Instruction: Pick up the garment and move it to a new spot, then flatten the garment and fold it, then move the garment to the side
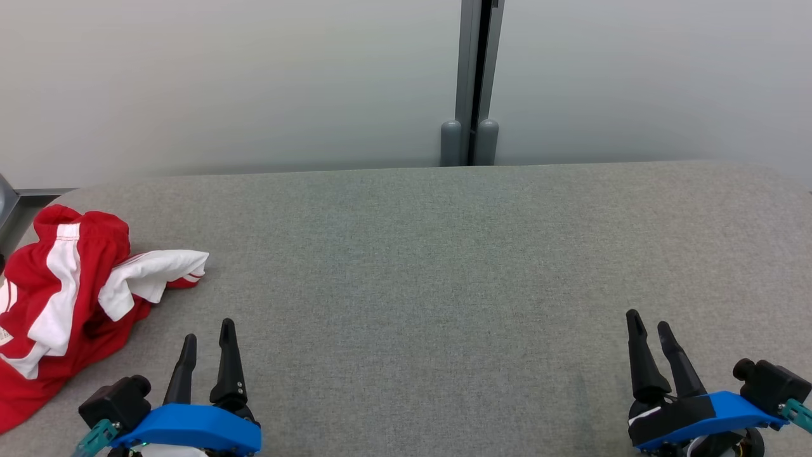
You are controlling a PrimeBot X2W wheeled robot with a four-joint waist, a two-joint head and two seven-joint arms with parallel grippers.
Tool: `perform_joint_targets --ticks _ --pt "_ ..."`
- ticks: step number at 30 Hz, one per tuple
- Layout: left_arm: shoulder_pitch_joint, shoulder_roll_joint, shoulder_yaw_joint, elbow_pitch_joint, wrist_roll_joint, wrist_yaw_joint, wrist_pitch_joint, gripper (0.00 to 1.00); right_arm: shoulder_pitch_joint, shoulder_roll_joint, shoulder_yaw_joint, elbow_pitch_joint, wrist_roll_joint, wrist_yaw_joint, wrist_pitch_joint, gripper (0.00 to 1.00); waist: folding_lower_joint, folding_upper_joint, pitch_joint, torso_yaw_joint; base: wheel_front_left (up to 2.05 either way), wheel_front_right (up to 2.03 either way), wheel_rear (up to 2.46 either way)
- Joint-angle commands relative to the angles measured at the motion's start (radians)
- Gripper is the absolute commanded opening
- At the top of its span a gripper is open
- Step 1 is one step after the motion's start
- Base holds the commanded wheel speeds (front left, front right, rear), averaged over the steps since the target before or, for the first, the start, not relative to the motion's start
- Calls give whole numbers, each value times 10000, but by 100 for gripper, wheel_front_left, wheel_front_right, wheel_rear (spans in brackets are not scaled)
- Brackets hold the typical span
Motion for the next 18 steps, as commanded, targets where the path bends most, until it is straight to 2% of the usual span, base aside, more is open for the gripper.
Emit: perform_joint_targets --ticks 1,18 --pt "-156 101 -87 -63 437 59 -140 100 -212 -92 30 -30 -451 18 -155 100 0 -1 0 3 0 0 0" --pt "-20 205 -398 110 1944 234 -549 100 -201 -110 102 150 -2143 22 -564 100 0 -1 -61 40 0 0 0"
